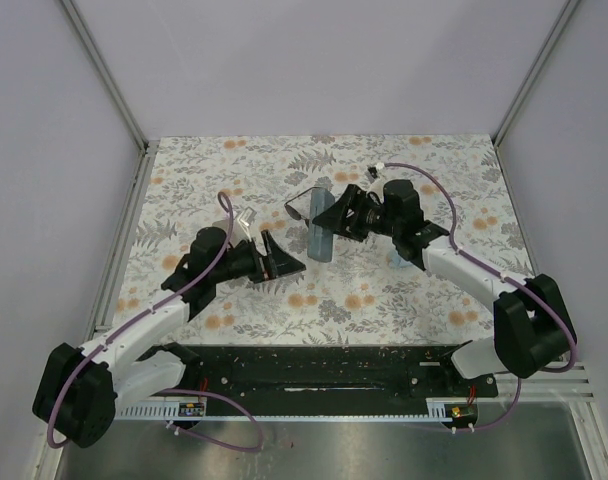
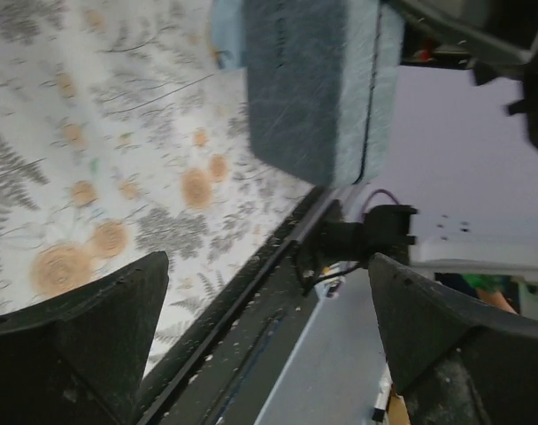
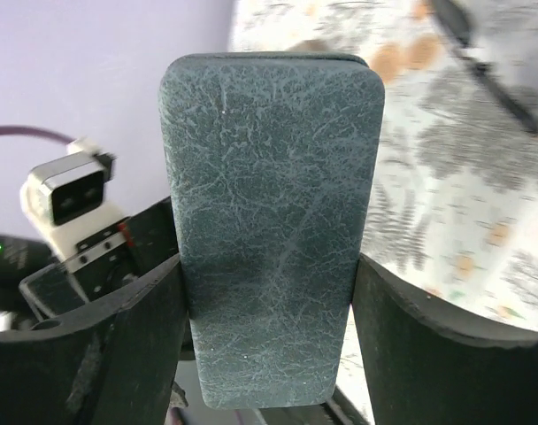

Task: Organize the sunglasses
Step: Pick up the sunglasses case from the center of the board, then open the sunglasses case.

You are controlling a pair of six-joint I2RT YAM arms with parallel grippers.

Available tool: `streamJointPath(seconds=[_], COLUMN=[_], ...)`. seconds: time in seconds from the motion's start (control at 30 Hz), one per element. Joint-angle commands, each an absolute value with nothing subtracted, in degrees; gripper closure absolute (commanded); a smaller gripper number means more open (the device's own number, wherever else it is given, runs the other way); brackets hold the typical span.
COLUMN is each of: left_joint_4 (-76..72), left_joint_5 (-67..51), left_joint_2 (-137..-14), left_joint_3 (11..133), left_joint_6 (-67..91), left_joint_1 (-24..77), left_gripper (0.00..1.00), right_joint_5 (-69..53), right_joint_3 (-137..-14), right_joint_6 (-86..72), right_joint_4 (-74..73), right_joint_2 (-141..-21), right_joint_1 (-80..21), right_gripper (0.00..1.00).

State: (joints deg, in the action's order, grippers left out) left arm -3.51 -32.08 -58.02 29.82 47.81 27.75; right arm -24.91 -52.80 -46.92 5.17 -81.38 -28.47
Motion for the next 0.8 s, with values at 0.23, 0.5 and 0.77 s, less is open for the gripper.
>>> streamJointPath(seconds=[0.23,0.5,0.77], left_joint_4=[-40.43,-40.52,-44.91], left_joint_5=[-42.19,-41.05,-42.18], left_joint_2=[-59.59,-60.55,-63.10], left_joint_3=[30.76,32.70,33.22], left_joint_6=[69.70,70.14,72.42], left_joint_1=[27.07,27.07,27.07], left_gripper=[0.01,0.01,0.01], right_joint_5=[-42.71,-45.26,-46.67], right_joint_3=[-50.62,-49.22,-47.81], right_joint_6=[-67.58,-71.53,-72.34], right_joint_4=[41.31,45.60,46.23], right_joint_2=[-78.75,-78.22,-78.40], right_joint_1=[-28.48,-28.48,-28.56], right_gripper=[0.43,0.43,0.43])
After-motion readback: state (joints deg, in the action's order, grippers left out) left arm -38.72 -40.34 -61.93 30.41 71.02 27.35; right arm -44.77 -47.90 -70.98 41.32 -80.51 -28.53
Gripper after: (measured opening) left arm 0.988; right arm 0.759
